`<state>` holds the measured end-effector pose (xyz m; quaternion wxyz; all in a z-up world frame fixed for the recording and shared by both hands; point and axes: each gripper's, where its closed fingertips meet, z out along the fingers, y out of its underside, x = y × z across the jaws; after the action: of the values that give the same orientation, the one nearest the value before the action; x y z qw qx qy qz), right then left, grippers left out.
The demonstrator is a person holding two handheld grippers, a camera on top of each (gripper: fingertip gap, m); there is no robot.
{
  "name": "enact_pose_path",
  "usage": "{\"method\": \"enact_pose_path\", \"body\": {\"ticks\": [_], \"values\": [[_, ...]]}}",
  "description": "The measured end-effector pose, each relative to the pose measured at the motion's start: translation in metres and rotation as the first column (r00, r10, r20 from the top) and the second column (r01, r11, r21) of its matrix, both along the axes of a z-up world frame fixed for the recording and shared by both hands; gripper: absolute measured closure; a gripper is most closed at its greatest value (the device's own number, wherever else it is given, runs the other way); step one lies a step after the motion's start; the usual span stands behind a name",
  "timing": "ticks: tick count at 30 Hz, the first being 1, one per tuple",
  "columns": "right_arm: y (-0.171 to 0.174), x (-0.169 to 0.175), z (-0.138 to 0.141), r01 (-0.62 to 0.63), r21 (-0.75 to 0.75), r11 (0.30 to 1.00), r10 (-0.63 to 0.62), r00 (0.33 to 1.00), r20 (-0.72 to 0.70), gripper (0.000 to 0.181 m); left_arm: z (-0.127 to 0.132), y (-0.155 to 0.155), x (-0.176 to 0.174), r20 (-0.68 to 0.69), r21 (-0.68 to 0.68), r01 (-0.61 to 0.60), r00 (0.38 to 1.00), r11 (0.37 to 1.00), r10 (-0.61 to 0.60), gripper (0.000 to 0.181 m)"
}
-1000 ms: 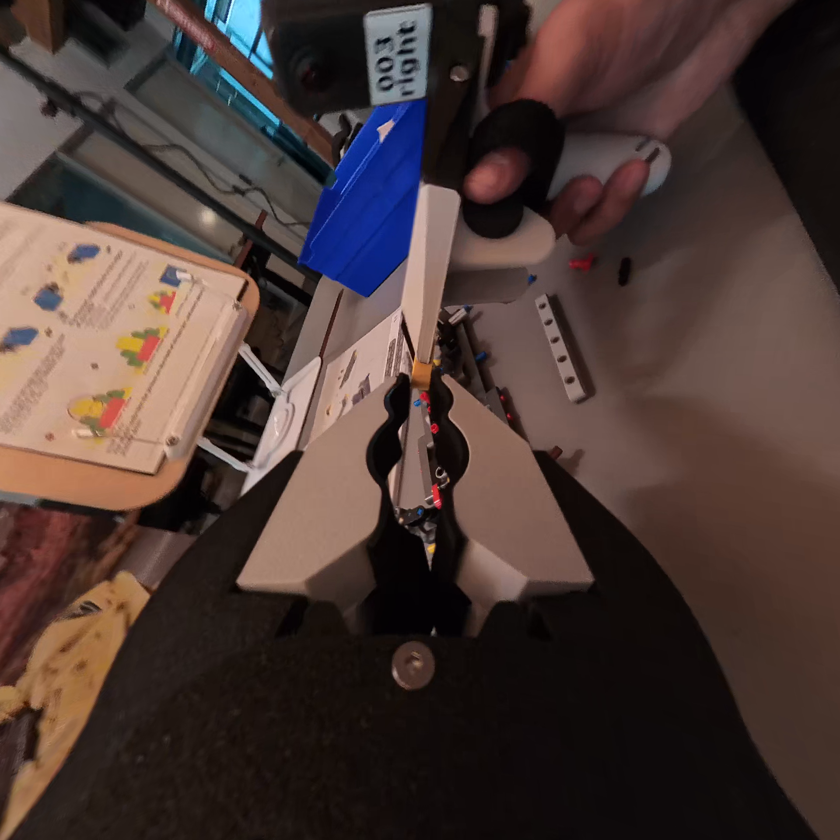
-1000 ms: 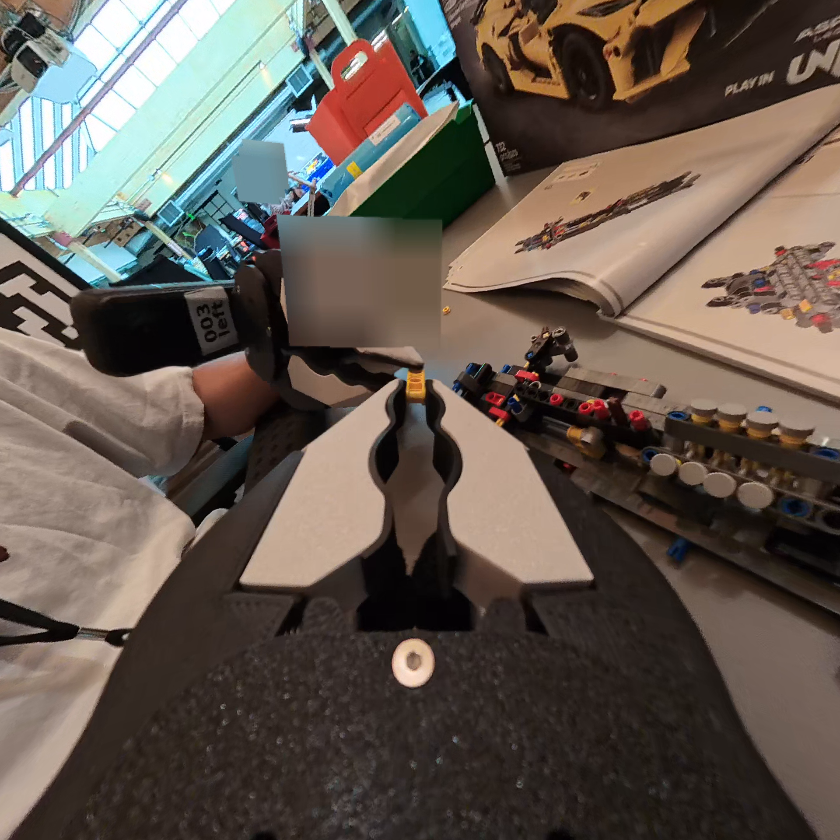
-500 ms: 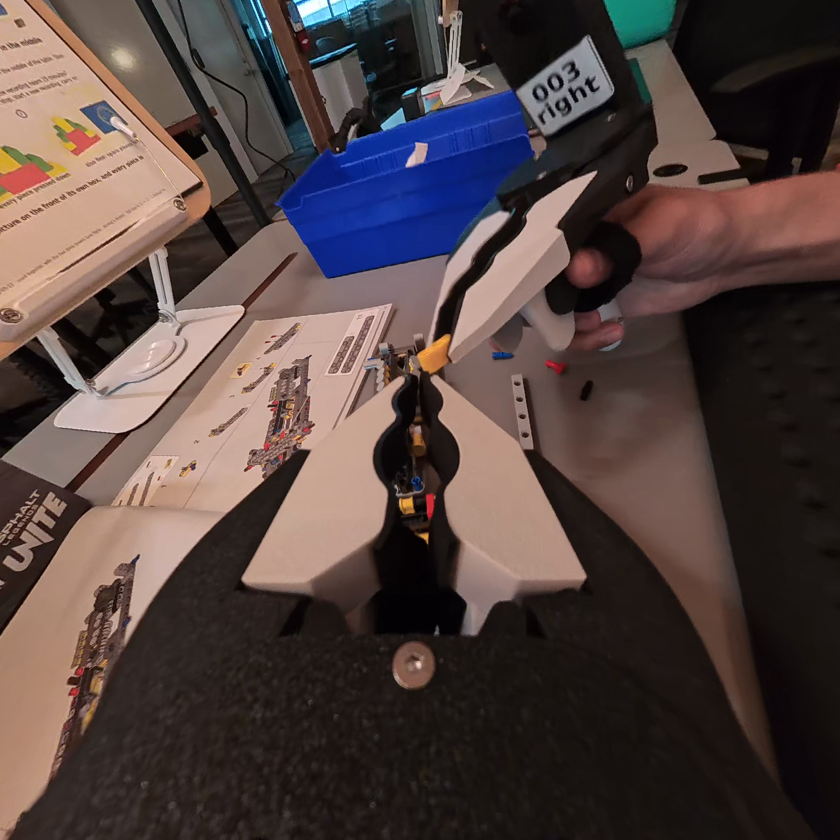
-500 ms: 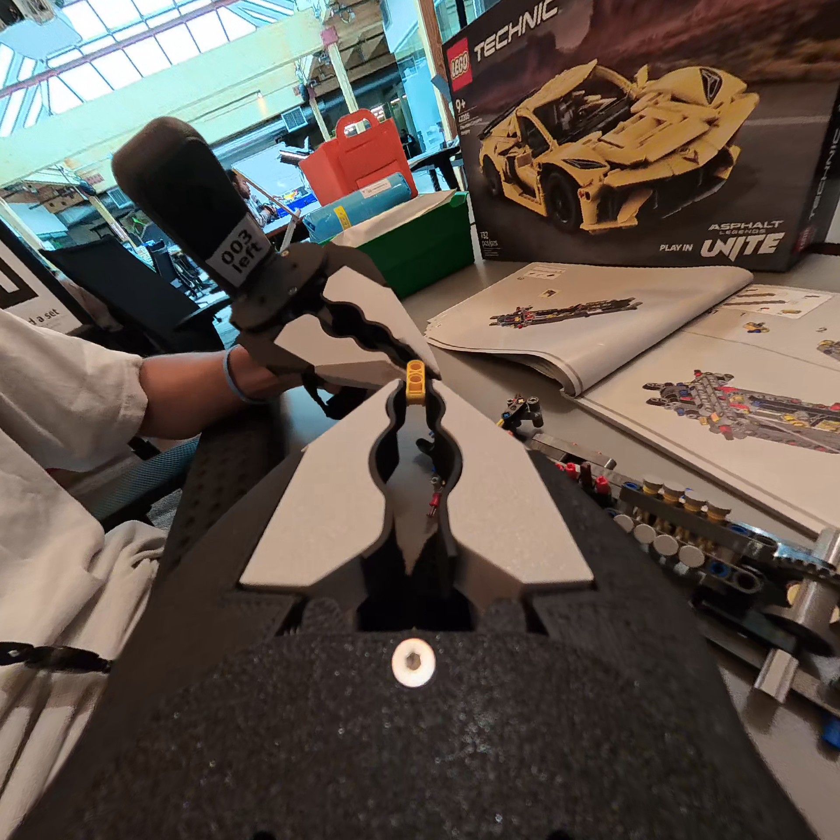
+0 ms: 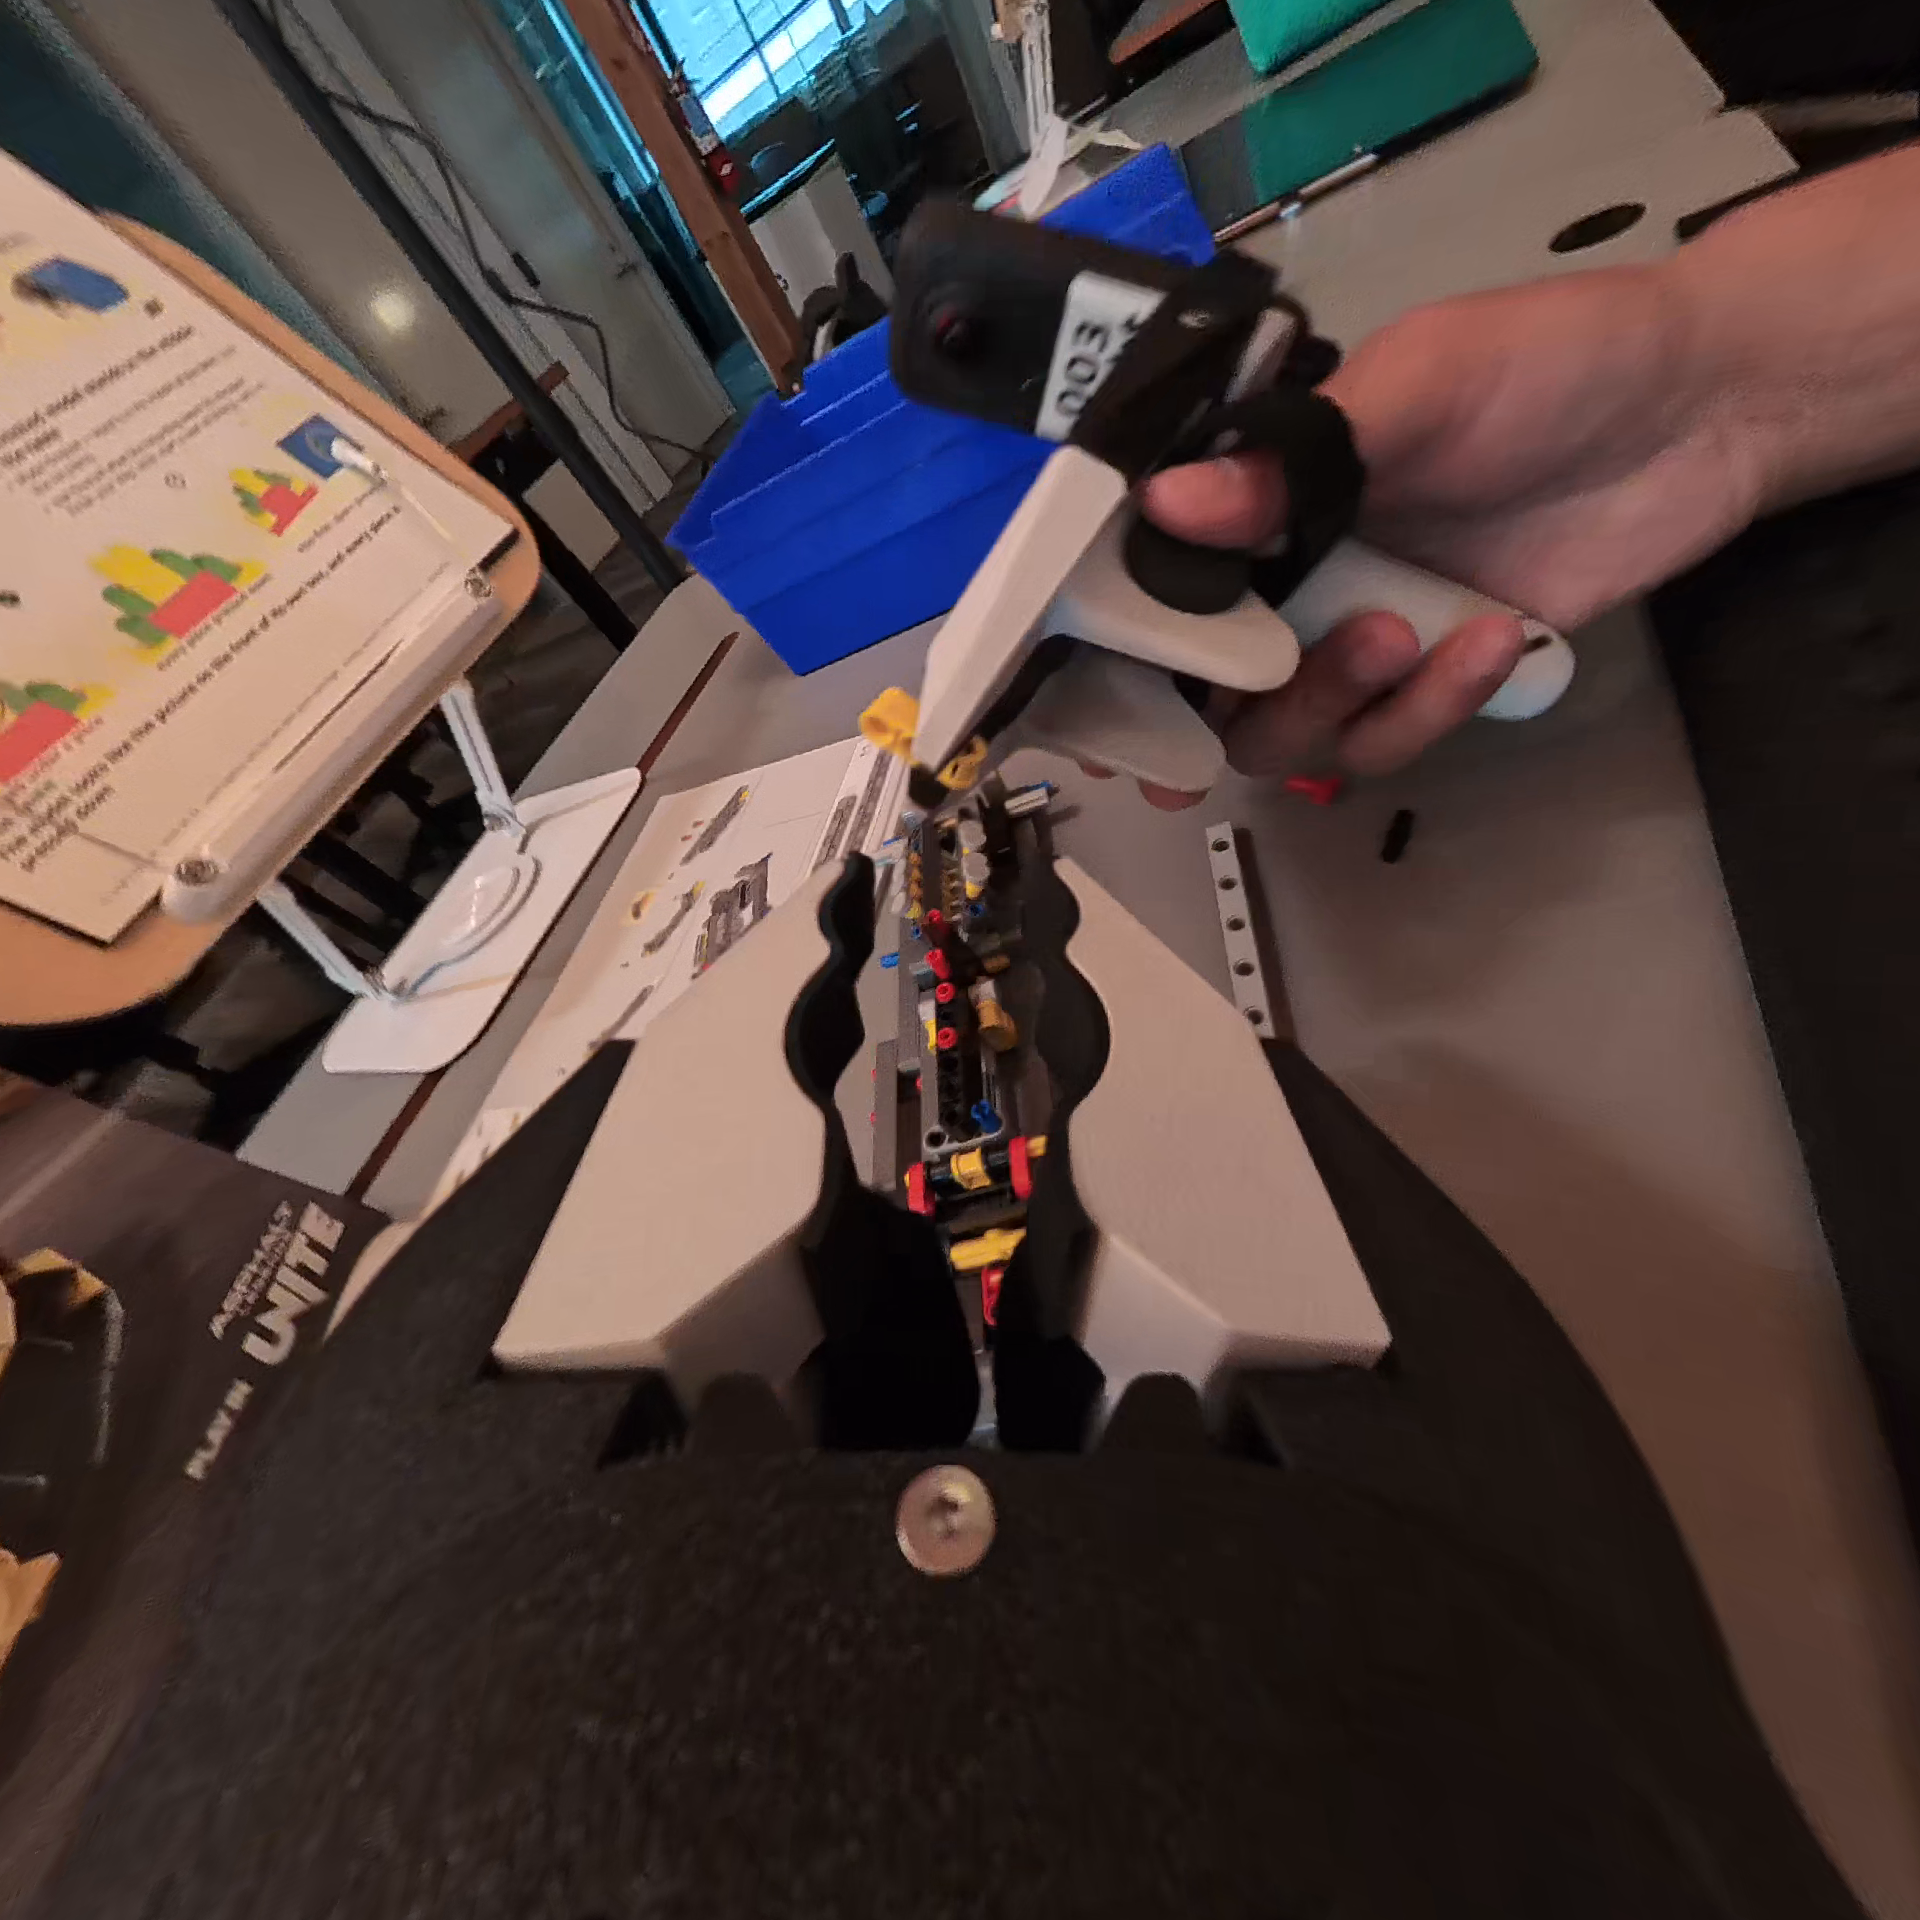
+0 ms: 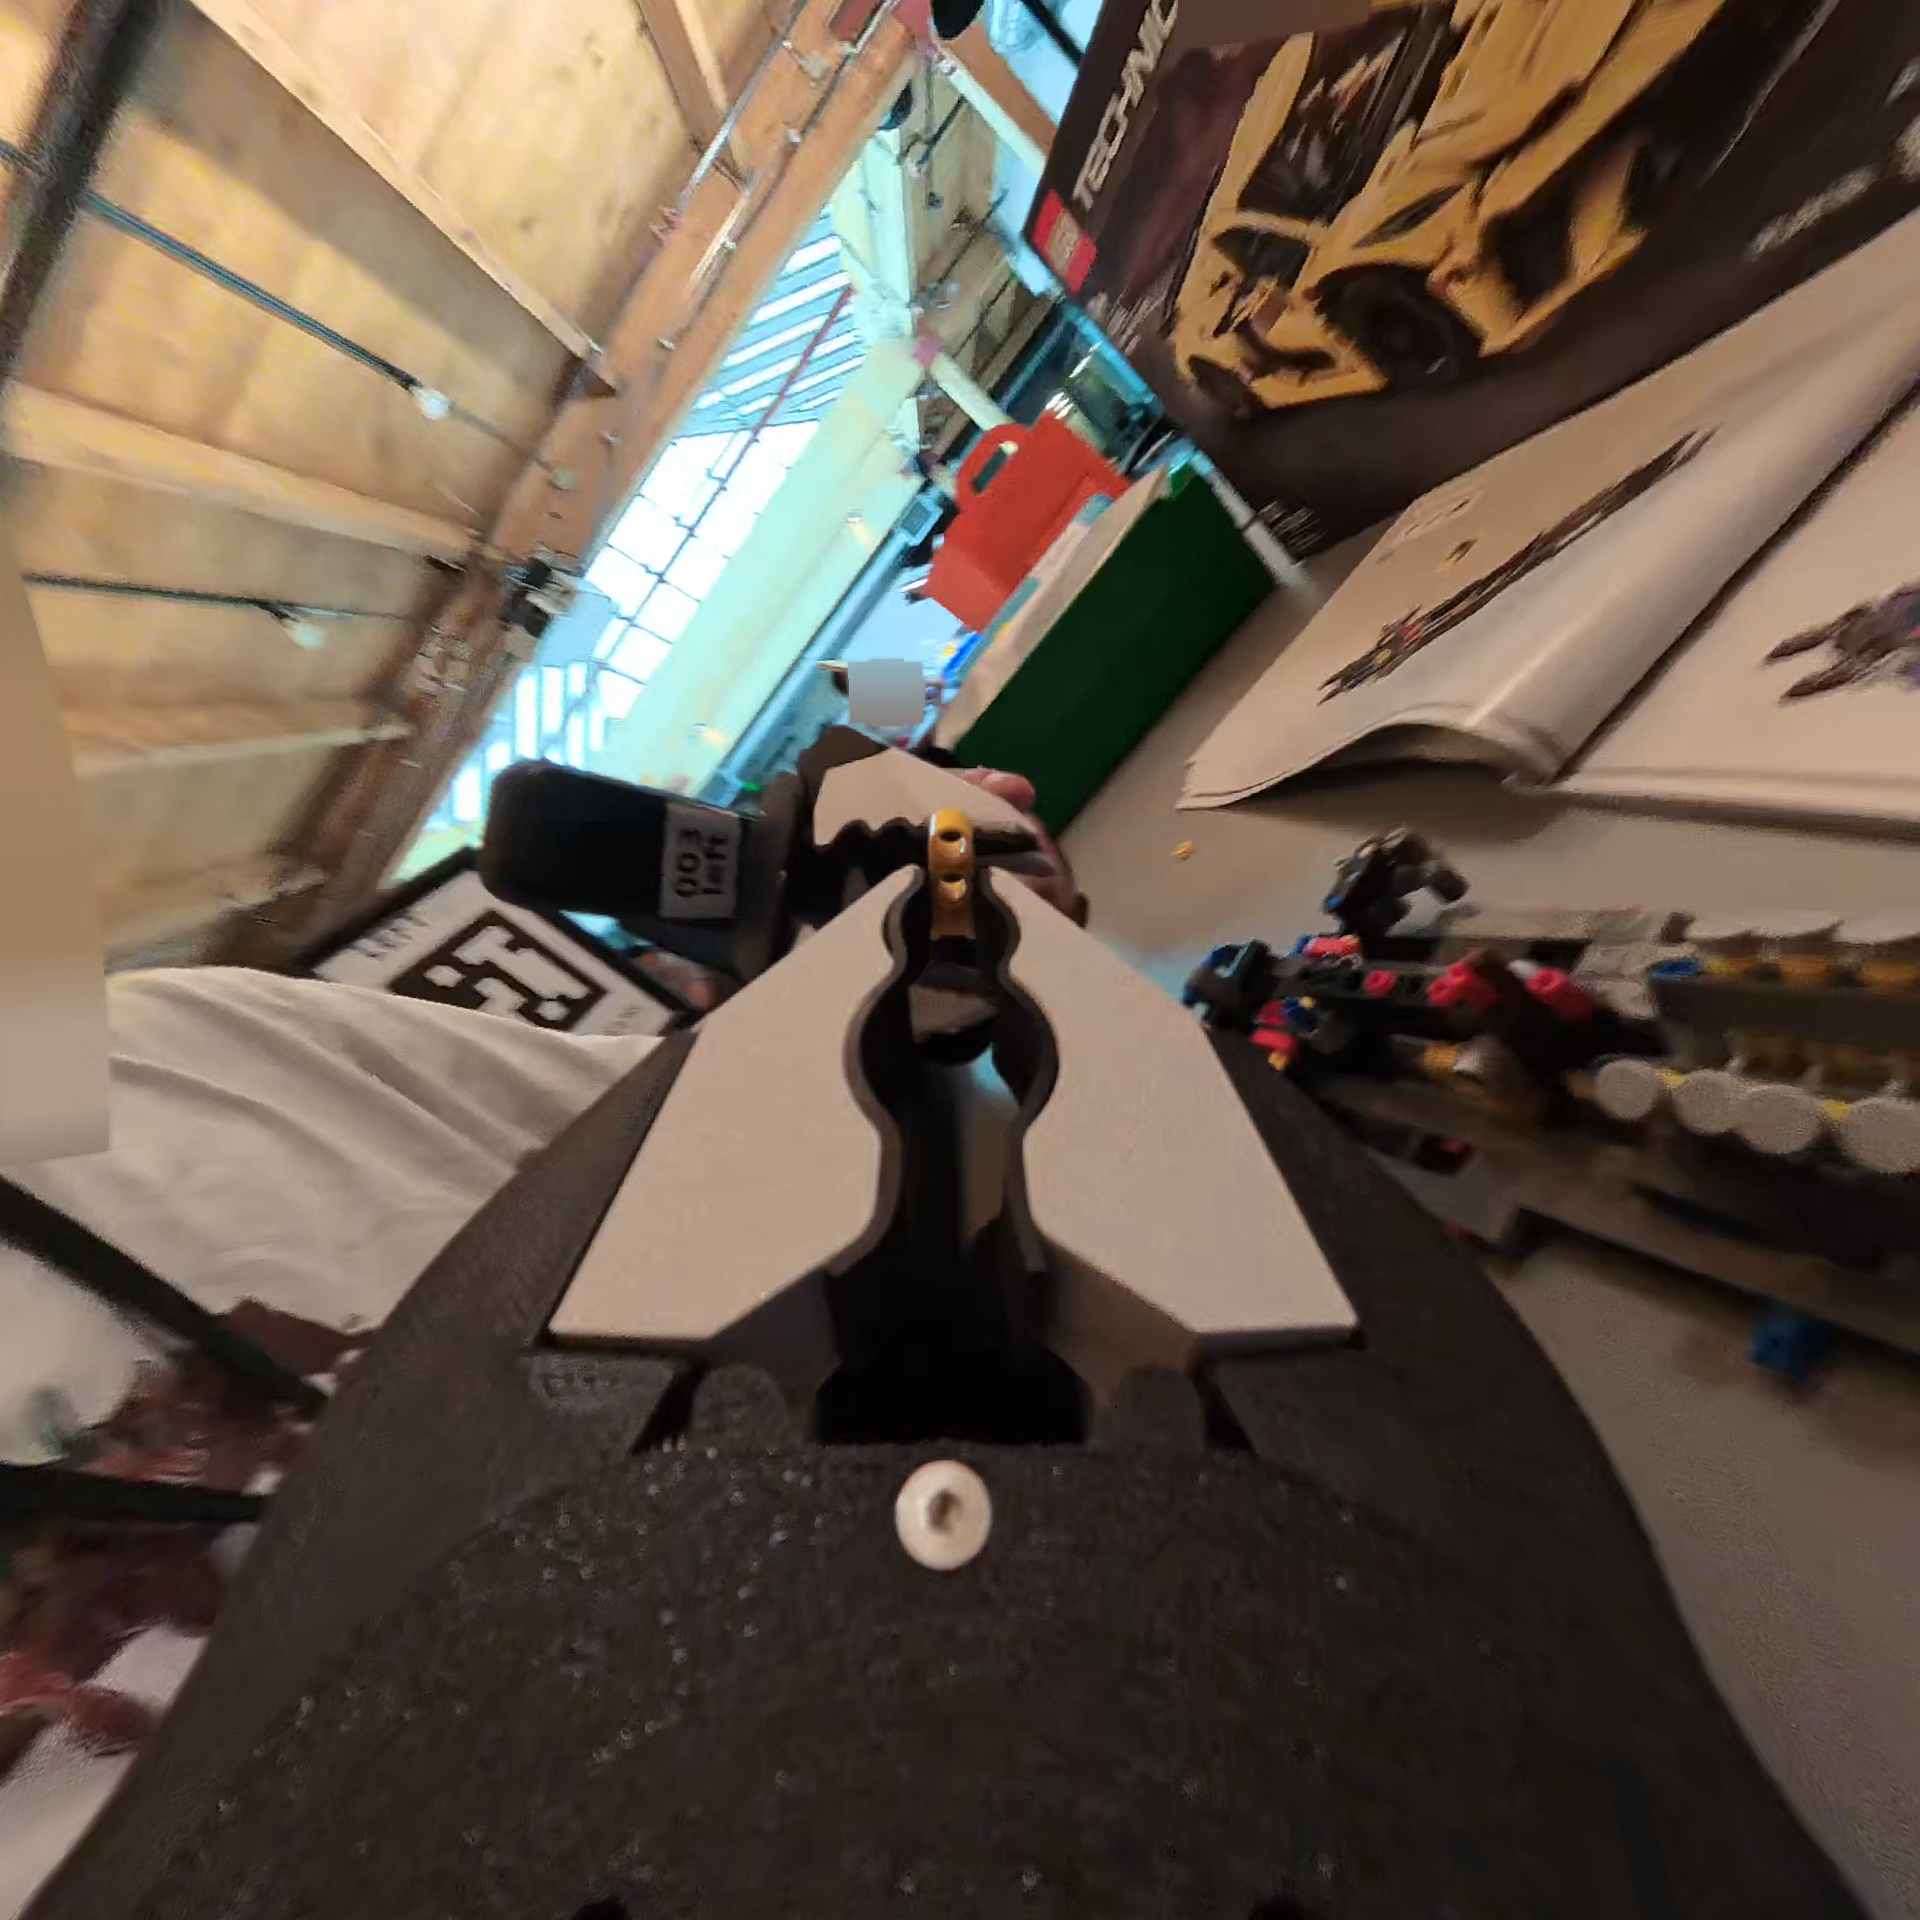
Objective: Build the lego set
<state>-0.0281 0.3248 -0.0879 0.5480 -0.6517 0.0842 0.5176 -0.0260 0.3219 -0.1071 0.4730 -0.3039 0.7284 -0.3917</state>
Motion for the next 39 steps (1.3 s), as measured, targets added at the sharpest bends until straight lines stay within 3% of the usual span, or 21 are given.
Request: {"method": "enact_pose_path", "body": {"ticks": [2, 5, 9, 15, 23, 28, 39], "values": [[-0.002, -0.005, 0.001, -0.048, -0.014, 0.999, 0.047, 0.997, -0.063, 0.175, 0.001, -0.009, 0.000, 0.030, 0.042, 0.016, 0.999, 0.999, -0.017, 0.148], [-0.001, -0.010, -0.001, -0.044, -0.009, 0.999, 0.044, 0.999, 0.017, 0.175, 0.006, -0.013, 0.000, 0.062, 0.030, 0.016, 0.998, 0.999, -0.018, 0.143], [-0.002, -0.022, -0.006, -0.071, -0.017, 0.997, 0.072, 0.994, 0.085, 0.175, 0.010, -0.016, -0.004, 0.070, -0.015, 0.050, 0.996, 0.999, -0.049, 0.155], [-0.003, -0.029, -0.010, -0.100, -0.033, 0.994, 0.104, 0.986, 0.128, 0.175, 0.002, -0.025, -0.007, 0.035, 0.014, 0.094, 0.995, 0.995, -0.094, 0.154], [-0.004, -0.028, -0.004, -0.105, 0.000, 0.994, 0.105, 0.990, 0.094, 0.175, 0.009, -0.017, -0.013, 0.053, 0.036, 0.099, 0.993, 0.994, -0.101, 0.168], [-0.003, -0.024, -0.003, -0.098, 0.001, 0.995, 0.098, 0.995, 0.028, 0.174, 0.011, -0.014, -0.010, 0.107, 0.119, 0.053, 0.992, 0.991, -0.066, 0.175], [-0.006, -0.014, 0.000, -0.098, 0.003, 0.995, 0.098, 0.993, -0.060, 0.167, 0.011, -0.007, -0.009, 0.111, 0.133, 0.035, 0.993, 0.991, -0.050, 0.176]]}}
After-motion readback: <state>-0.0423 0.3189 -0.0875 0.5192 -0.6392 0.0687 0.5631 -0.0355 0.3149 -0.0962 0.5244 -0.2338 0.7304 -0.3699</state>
